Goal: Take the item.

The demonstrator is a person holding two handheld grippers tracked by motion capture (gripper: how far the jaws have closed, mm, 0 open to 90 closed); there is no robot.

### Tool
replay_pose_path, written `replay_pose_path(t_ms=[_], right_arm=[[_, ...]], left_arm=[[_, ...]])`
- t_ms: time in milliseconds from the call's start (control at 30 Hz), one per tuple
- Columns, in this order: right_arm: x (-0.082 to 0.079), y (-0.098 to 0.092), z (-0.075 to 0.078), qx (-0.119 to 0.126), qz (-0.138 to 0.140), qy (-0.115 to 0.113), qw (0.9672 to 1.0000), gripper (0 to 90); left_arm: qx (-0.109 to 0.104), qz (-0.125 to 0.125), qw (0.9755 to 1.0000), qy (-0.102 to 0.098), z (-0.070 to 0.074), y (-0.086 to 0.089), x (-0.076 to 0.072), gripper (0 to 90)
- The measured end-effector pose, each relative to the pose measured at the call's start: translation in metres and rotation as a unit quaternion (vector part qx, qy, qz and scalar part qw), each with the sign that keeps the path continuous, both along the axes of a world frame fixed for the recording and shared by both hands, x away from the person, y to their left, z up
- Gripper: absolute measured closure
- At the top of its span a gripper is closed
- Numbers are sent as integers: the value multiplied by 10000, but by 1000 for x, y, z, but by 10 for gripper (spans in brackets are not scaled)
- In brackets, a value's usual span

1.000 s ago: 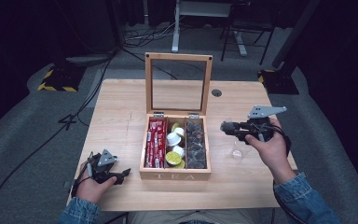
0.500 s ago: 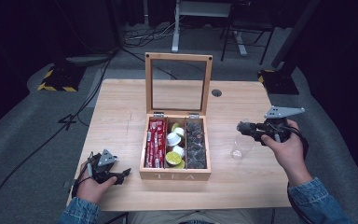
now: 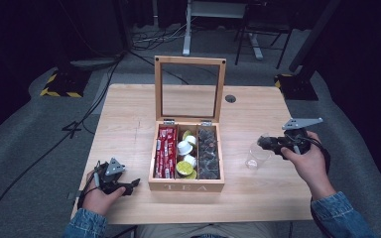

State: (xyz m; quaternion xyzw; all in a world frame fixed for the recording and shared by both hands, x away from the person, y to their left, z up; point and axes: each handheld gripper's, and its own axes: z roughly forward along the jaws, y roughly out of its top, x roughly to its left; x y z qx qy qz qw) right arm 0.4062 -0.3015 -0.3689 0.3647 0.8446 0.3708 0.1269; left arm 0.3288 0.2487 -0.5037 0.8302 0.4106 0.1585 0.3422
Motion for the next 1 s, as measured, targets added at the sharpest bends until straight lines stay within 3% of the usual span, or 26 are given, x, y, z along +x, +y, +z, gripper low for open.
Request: replay_pose_path(t_ms=[400,500,533,667,700,1000], right_arm=[[3,3,-21,-193,2,382,9991,693],[4,3,-24,-234,-13,416,9989,609],[4,3,-25,-244,12,440,9987,499],[2,3,-27,-268,-6,395,9989,420],[2,1,-28,-179,-28,371,9991,395],[3,1,-27,86,-84,187,9998,371]], left_arm=[[9,-4,10000,7,0,0,0,209],[11,2,10000,10,0,0,-1,209],[9,2,10000,12,0,0,-1,209],[11,3,10000,13,0,0,-1,209],[12,4,10000,14,0,0,0,207],[16,22,10000,25,0,-1,0,204]])
